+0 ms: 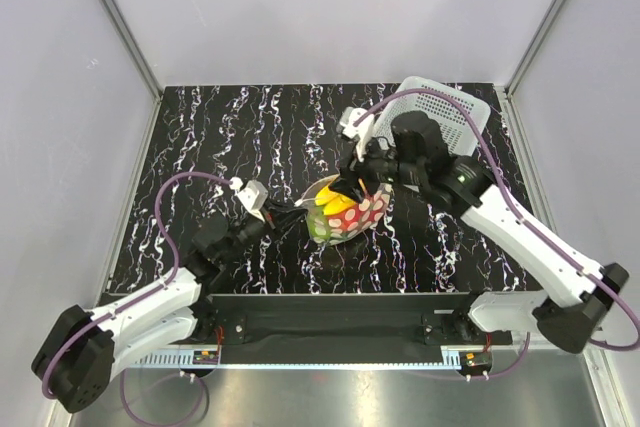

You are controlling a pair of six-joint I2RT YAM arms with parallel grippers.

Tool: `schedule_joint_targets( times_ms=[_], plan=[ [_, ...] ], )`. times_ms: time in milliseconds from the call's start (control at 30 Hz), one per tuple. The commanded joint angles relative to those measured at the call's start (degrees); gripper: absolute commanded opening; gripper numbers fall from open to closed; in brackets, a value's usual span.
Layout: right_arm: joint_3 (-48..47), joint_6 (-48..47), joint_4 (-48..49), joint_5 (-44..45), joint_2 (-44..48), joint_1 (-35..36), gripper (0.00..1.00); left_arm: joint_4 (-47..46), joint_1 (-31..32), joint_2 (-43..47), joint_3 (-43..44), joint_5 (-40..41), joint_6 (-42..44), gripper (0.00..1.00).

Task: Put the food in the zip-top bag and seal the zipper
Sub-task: Zip the zipper food storage bag at the center of the board.

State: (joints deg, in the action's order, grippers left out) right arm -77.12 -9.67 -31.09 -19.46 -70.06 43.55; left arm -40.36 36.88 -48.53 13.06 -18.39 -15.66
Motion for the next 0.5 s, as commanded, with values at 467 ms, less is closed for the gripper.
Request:
schedule_joint_targets(
  times_ms=[467],
  plan=[
    [-4.79, -41.92, 0.42, -20.18, -10.26, 4.34, 0.48, -5.26, -2.78, -0.33, 2.76, -5.16, -1.48, 0.0]
  ],
)
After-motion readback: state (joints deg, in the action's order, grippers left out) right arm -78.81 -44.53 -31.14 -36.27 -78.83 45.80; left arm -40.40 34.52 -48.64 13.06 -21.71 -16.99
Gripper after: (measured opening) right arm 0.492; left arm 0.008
